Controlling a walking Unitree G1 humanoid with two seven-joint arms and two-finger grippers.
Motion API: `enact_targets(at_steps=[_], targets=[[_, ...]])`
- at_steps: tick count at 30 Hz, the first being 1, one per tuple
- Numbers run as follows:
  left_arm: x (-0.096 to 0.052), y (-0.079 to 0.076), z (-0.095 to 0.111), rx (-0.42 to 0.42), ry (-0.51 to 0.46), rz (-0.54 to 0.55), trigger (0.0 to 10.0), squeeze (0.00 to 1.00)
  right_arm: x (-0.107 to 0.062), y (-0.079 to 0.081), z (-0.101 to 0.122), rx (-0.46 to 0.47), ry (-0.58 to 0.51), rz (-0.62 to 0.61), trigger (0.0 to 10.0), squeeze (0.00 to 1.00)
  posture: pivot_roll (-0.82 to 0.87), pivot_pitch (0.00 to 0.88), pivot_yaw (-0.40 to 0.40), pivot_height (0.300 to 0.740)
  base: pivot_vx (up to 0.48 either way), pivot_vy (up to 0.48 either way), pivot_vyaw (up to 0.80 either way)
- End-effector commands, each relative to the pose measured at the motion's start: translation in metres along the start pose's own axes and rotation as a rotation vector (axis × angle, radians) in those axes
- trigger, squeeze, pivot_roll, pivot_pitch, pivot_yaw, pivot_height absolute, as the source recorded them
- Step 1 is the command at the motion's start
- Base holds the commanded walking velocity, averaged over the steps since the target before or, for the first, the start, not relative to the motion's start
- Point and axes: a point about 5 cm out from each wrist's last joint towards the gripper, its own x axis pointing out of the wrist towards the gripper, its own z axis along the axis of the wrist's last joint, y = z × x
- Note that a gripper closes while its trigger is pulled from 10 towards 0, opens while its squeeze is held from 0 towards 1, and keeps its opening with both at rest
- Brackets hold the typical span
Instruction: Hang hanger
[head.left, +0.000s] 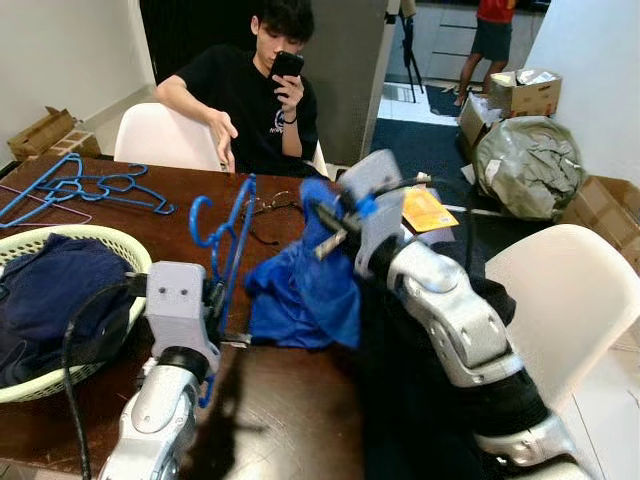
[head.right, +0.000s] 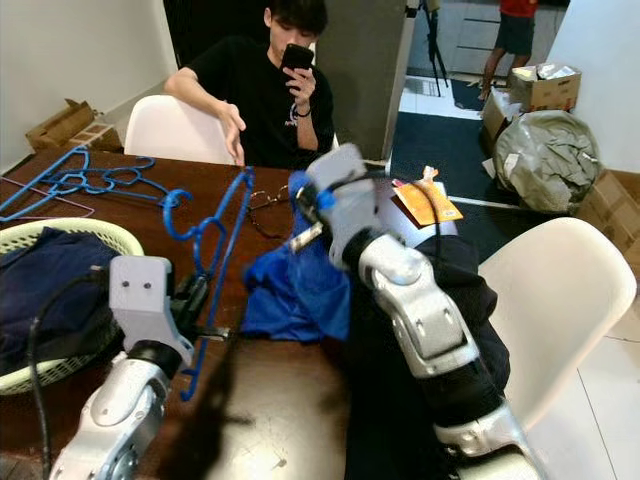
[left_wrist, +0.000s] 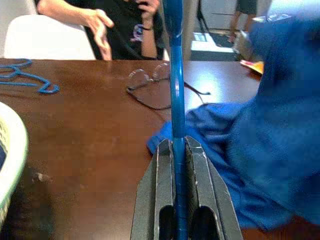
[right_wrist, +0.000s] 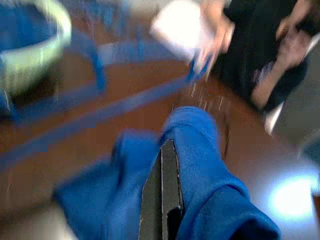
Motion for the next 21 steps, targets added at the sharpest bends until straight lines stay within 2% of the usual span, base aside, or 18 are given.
enact_targets(at_steps=[1, 2, 4, 5, 9, 10, 11, 12, 14, 15, 16, 17, 18, 19, 20, 21], targets=[[-0.001, -0.002, 0.001, -0.010, 0.001, -0.017, 10.0, 0.00, 0.001, 0.003, -0.002, -0.013, 0.028, 0.014, 10.0, 0.00, 0.11, 0.018, -0.037, 0.740, 0.000, 0.000, 0.00], [-0.001, -0.002, 0.001, -0.010, 0.001, -0.017, 10.0, 0.00, 0.001, 0.003, -0.002, -0.013, 0.028, 0.014, 10.0, 0.00, 0.11, 0.018, -0.037, 0.740, 0.000, 0.000, 0.00], [-0.003, -0.004, 0.000, -0.019, 0.012, -0.053, 10.0, 0.00, -0.008, -0.004, -0.026, -0.030, 0.181, 0.028, 10.0, 0.00, 0.11, 0.024, -0.030, 0.740, 0.000, 0.000, 0.00], [-0.005, -0.004, 0.000, -0.024, 0.014, -0.059, 10.0, 0.00, -0.013, -0.008, -0.031, -0.045, 0.220, 0.045, 10.0, 0.00, 0.11, 0.026, -0.029, 0.740, 0.000, 0.000, 0.00], [-0.006, -0.004, 0.000, -0.027, 0.015, -0.064, 10.0, 0.00, -0.017, -0.010, -0.035, -0.061, 0.257, 0.065, 10.0, 0.00, 0.11, 0.026, -0.029, 0.740, 0.000, 0.000, 0.00], [-0.007, -0.004, 0.000, -0.031, 0.017, -0.068, 10.0, 0.00, -0.020, -0.010, -0.040, -0.074, 0.293, 0.080, 10.0, 0.07, 0.11, 0.028, -0.029, 0.740, 0.000, 0.000, 0.00], [-0.007, -0.004, 0.000, -0.031, 0.017, -0.068, 10.0, 0.00, -0.020, -0.010, -0.040, -0.074, 0.293, 0.080, 10.0, 0.07, 0.11, 0.028, -0.029, 0.740, 0.000, 0.000, 0.00], [-0.008, -0.004, 0.000, -0.034, 0.019, -0.071, 10.0, 0.00, -0.023, -0.011, -0.047, -0.090, 0.334, 0.074, 10.0, 1.00, 0.11, 0.030, -0.032, 0.740, 0.000, 0.000, 0.00], [-0.010, -0.003, 0.000, -0.049, 0.024, -0.069, 10.0, 0.00, -0.024, -0.011, -0.052, -0.083, 0.355, 0.057, 10.0, 1.00, 0.11, 0.031, -0.033, 0.740, 0.000, 0.000, 0.00], [-0.012, -0.002, 0.000, -0.058, 0.028, -0.069, 10.0, 0.00, -0.025, -0.011, -0.054, -0.056, 0.354, 0.050, 10.0, 1.00, 0.12, 0.034, -0.031, 0.740, 0.000, 0.000, 0.00], [-0.015, 0.001, 0.001, -0.045, 0.030, -0.067, 10.0, 0.00, -0.026, -0.008, -0.052, 0.023, 0.316, 0.080, 10.0, 1.00, 0.12, 0.036, -0.031, 0.740, 0.000, 0.000, 0.00], [-0.015, 0.001, 0.001, -0.045, 0.030, -0.067, 10.0, 0.00, -0.026, -0.008, -0.052, 0.023, 0.316, 0.080, 10.0, 1.00, 0.12, 0.036, -0.031, 0.740, 0.000, 0.000, 0.00], [-0.018, 0.004, 0.001, -0.027, 0.029, -0.059, 10.0, 0.00, -0.029, -0.004, -0.049, 0.112, 0.275, 0.139, 10.0, 1.00, 0.12, 0.036, -0.031, 0.740, 0.000, 0.000, 0.00], [-0.018, 0.004, 0.001, -0.027, 0.029, -0.059, 10.0, 0.00, -0.029, -0.004, -0.049, 0.112, 0.275, 0.139, 10.0, 1.00, 0.12, 0.036, -0.031, 0.740, 0.000, 0.000, 0.00], [-0.020, 0.008, 0.002, 0.007, 0.028, -0.036, 10.0, 0.00, -0.036, -0.001, -0.047, 0.182, 0.236, 0.223, 10.0, 1.00, 0.12, 0.038, -0.032, 0.740, 0.000, 0.000, 0.00], [-0.020, 0.008, 0.002, 0.007, 0.028, -0.036, 10.0, 0.00, -0.036, -0.001, -0.047, 0.182, 0.236, 0.223, 10.0, 1.00, 0.12, 0.038, -0.032, 0.740, 0.000, 0.000, 0.00]])
